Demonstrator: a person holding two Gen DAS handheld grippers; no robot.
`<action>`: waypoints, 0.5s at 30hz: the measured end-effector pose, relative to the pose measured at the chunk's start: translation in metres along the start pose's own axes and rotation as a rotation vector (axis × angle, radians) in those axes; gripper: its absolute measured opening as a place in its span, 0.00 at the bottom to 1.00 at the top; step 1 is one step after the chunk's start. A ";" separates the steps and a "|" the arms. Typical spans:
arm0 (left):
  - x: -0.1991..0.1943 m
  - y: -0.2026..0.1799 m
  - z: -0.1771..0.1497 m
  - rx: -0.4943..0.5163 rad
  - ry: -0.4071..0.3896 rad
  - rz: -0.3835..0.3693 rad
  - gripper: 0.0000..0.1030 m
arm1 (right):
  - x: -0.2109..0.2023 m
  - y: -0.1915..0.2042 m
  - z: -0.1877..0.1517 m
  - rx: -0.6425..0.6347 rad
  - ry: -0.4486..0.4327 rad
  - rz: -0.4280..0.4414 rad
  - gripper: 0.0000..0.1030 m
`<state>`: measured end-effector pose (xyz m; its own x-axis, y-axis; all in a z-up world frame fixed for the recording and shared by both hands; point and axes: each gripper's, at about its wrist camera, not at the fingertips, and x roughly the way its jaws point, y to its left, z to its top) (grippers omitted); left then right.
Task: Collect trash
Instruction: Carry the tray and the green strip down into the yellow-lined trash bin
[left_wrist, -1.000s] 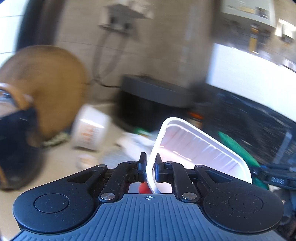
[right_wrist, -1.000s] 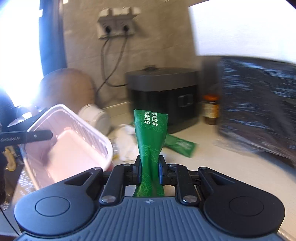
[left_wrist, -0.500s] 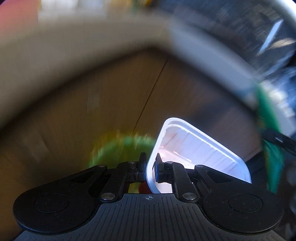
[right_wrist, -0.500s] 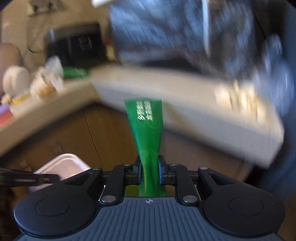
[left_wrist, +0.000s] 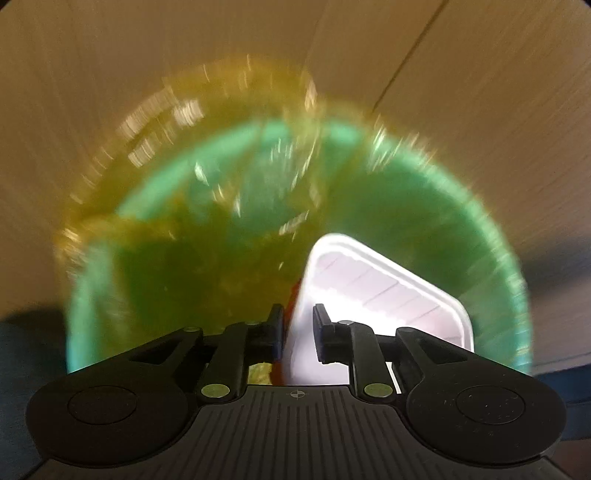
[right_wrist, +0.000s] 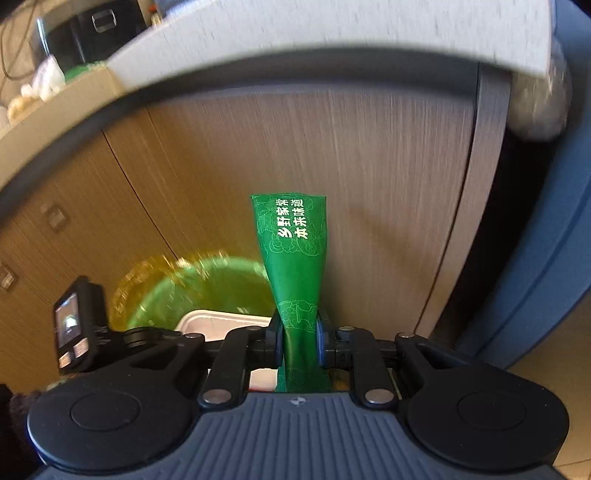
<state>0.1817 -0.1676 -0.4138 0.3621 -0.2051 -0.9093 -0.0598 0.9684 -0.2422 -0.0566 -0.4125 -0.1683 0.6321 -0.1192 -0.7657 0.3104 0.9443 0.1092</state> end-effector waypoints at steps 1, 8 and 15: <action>0.008 0.003 -0.002 -0.007 0.019 0.009 0.20 | 0.004 -0.001 -0.001 -0.006 0.014 -0.001 0.15; -0.012 0.027 -0.004 -0.015 -0.007 -0.128 0.20 | 0.028 0.013 -0.001 -0.086 0.089 0.059 0.16; -0.089 0.049 -0.012 0.028 -0.101 -0.232 0.20 | 0.065 0.071 0.010 -0.323 0.154 0.178 0.16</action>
<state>0.1350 -0.1040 -0.3486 0.4547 -0.4082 -0.7916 0.0606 0.9009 -0.4297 0.0138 -0.3559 -0.2040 0.5346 0.0796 -0.8413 -0.0498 0.9968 0.0627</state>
